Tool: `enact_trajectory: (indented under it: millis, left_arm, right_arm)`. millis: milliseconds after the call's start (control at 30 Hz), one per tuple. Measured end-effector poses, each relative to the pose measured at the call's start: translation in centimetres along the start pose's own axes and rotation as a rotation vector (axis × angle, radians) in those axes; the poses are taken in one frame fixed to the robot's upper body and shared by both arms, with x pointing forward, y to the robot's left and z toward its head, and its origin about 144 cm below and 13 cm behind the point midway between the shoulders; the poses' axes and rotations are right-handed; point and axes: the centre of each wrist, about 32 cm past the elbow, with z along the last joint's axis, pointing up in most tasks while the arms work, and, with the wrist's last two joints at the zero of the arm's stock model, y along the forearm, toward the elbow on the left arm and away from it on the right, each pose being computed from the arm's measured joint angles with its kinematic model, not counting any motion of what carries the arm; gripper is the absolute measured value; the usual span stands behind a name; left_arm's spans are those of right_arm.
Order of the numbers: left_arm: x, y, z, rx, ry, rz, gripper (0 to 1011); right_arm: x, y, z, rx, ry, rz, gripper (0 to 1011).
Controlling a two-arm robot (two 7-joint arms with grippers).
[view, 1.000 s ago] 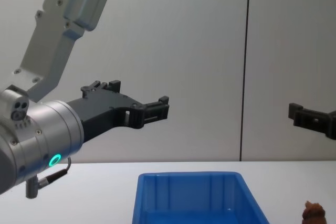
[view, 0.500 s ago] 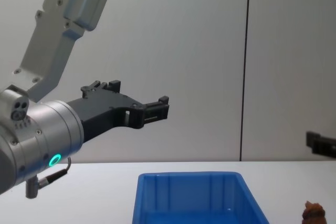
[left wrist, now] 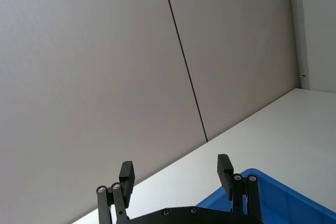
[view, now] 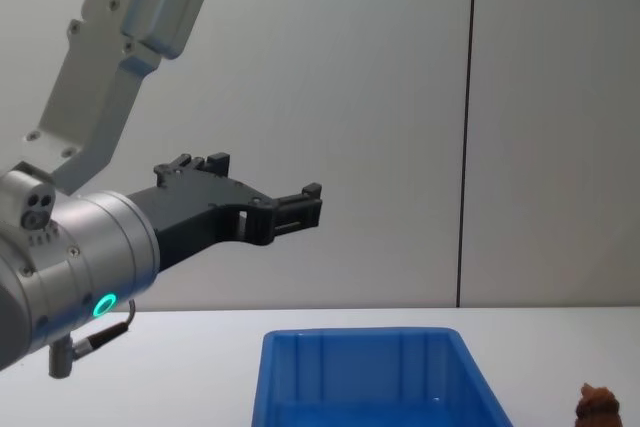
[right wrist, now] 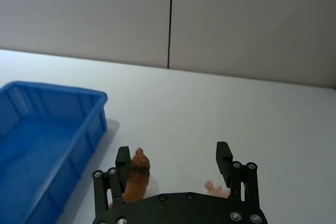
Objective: Pick up the two dolls from the table and place them into the box.
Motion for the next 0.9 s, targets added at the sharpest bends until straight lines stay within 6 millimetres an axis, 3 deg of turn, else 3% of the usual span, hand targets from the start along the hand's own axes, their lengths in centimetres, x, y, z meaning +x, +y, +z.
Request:
enact_trajectory:
  millis: [900]
  left_arm:
    - [0.0, 0.0, 0.0, 0.000, 0.000, 0.000, 1001]
  right_arm:
    - [-0.4, -0.4, -2.1, -0.220, 0.002, -0.100, 1001]
